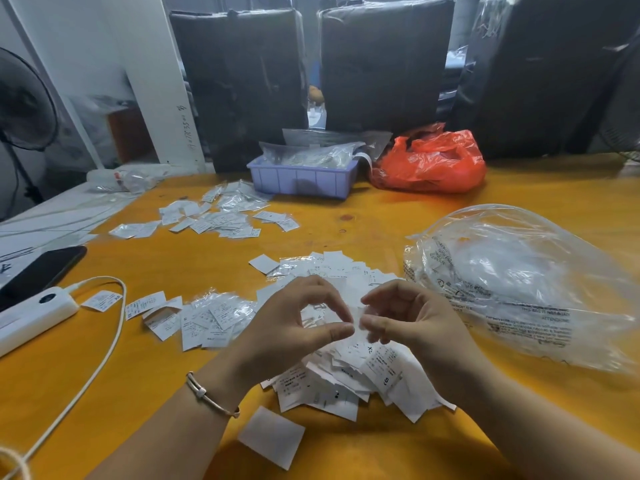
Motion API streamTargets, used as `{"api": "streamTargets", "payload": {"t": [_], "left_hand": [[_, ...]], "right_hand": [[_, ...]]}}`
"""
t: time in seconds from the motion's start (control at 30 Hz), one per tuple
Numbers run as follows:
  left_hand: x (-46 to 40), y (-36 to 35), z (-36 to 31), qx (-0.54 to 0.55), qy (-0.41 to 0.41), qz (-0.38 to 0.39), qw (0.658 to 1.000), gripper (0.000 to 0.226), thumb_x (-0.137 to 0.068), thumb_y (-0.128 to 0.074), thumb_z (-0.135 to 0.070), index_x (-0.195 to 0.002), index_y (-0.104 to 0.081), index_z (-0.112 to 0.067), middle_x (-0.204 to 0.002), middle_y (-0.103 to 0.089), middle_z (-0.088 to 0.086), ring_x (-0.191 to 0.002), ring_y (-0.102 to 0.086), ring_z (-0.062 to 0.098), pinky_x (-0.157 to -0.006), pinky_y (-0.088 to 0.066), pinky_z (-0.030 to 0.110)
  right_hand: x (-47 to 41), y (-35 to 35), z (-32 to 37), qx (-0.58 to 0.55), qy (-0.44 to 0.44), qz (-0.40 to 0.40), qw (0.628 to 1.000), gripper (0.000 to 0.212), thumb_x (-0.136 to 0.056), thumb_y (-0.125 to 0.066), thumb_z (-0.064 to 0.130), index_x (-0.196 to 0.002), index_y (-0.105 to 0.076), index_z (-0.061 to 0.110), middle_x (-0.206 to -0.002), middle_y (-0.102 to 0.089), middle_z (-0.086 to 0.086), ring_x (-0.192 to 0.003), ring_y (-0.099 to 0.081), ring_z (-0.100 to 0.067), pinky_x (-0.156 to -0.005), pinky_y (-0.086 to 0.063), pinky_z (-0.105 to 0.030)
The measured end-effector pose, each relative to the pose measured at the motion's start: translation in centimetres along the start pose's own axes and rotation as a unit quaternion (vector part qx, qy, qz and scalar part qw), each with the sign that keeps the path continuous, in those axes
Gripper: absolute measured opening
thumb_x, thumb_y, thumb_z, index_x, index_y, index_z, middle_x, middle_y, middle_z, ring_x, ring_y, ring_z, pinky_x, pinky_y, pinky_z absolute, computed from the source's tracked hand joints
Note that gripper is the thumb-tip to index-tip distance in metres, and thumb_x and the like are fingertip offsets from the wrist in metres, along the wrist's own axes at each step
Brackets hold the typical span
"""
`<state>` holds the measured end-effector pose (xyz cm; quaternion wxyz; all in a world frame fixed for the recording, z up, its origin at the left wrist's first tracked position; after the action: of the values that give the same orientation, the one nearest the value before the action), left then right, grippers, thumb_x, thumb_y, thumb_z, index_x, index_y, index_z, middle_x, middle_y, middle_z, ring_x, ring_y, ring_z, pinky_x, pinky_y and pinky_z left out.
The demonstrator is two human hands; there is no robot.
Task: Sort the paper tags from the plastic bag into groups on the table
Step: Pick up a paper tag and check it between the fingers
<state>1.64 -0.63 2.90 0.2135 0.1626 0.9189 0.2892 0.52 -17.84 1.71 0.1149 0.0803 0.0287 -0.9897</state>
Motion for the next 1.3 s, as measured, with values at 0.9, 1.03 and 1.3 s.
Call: {"api": "streamTargets", "payload": {"t": [0.9, 1.03, 1.3], "left_hand": [[0.1, 0.8, 0.8, 0.107, 0.076, -0.01, 0.991, 0.009, -0.081, -0.076, -0.022, -0.08, -0.078, -0.014, -0.076, -0.075, 0.003, -0.075, -0.07, 0.014, -0.07, -0.054, 0.021], [0.2, 0.9, 0.9, 0.115, 0.085, -0.018, 0.99, 0.013, -0.076, -0.078, -0.029, -0.079, -0.077, -0.016, -0.078, -0.074, 0.001, -0.073, -0.067, 0.014, -0.066, -0.052, 0.021], [0.2, 1.1, 1.1, 0.116, 0.093, -0.031, 0.988, 0.022, -0.075, -0.076, -0.04, -0.076, -0.077, -0.019, -0.072, -0.073, 0.001, -0.069, -0.066, 0.01, -0.064, -0.05, 0.019]], "right_hand": [[-0.4, 1.9, 0.2, 0.471, 0.016, 0.219, 0.854, 0.031, -0.074, -0.075, 0.024, -0.1, -0.064, 0.039, -0.105, -0.048, 0.022, -0.106, -0.041, 0.001, -0.089, -0.038, -0.021], [-0.6, 2.0, 0.1, 0.495, 0.021, 0.202, 0.845, 0.024, -0.074, -0.078, 0.033, -0.089, -0.06, 0.04, -0.104, -0.045, 0.021, -0.103, -0.038, 0.003, -0.089, -0.039, -0.025], [-1.0, 2.9, 0.7, 0.311, -0.017, 0.17, 0.935, 0.014, -0.079, -0.077, 0.015, -0.075, -0.067, 0.025, -0.091, -0.065, 0.002, -0.087, -0.061, -0.012, -0.074, -0.047, -0.028]]}}
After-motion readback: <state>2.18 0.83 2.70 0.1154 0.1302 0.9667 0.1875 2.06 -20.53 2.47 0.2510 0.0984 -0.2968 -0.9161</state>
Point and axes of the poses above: each hand's wrist, its own x-axis away from the middle knuckle, its own y-axis out of the back of the hand, z = x × y, the point moved 5 cm from there along -x, towards the middle knuckle
